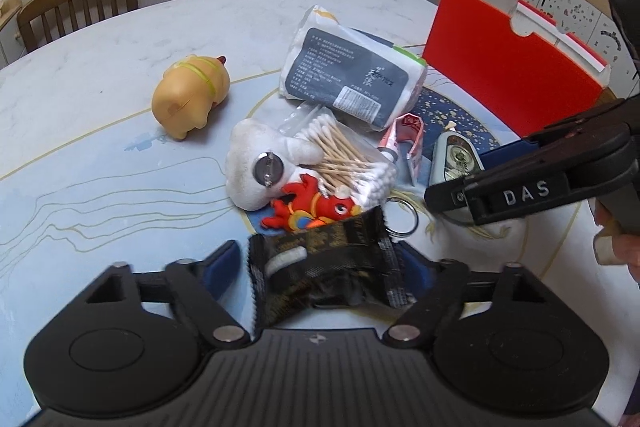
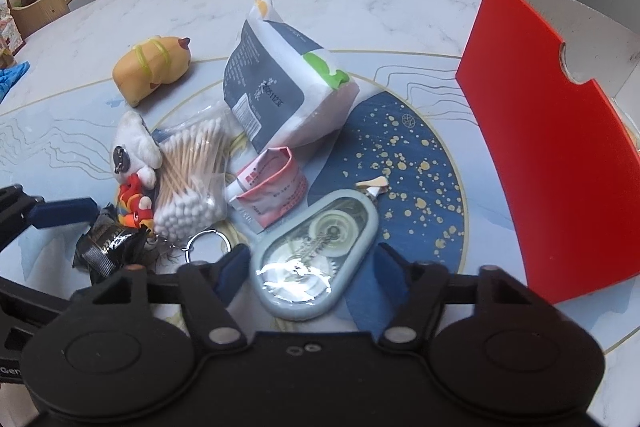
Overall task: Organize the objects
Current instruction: 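Grasp the black snack packet with the left gripper while the right gripper grasps the grey correction tape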
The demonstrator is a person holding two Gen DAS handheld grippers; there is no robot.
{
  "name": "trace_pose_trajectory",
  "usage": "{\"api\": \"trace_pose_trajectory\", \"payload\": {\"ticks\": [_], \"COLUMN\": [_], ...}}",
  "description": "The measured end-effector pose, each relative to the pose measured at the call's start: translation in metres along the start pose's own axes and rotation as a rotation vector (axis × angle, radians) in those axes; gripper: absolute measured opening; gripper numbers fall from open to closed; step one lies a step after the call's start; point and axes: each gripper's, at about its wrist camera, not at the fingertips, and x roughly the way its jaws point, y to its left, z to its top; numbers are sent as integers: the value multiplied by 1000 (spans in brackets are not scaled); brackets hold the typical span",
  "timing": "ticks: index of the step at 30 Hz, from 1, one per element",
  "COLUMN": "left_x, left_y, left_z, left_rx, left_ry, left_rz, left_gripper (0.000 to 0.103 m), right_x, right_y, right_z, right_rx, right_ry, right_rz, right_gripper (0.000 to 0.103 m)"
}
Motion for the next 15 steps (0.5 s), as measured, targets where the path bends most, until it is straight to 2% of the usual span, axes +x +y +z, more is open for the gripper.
{"api": "trace_pose_trajectory", "payload": {"ticks": [2,7,15], "left_x": [-2,-5,-22], "left_y": [-1,2,-4], "left_z": [-1,-3,-3], "left_rx": [-4,-40,-90], "left_ry": [-1,-2,-9], "left_rz": [5,13,36], "left_gripper": [71,67,66], "right_x": [-1,-5,-33], "right_y": [-3,-9,-19], "right_z": [-1,-6,-14], "right_rx": [7,19,20], "right_ry": [-4,-13,-56], "right_rz": [11,22,71], "right_gripper": [63,62,62]}}
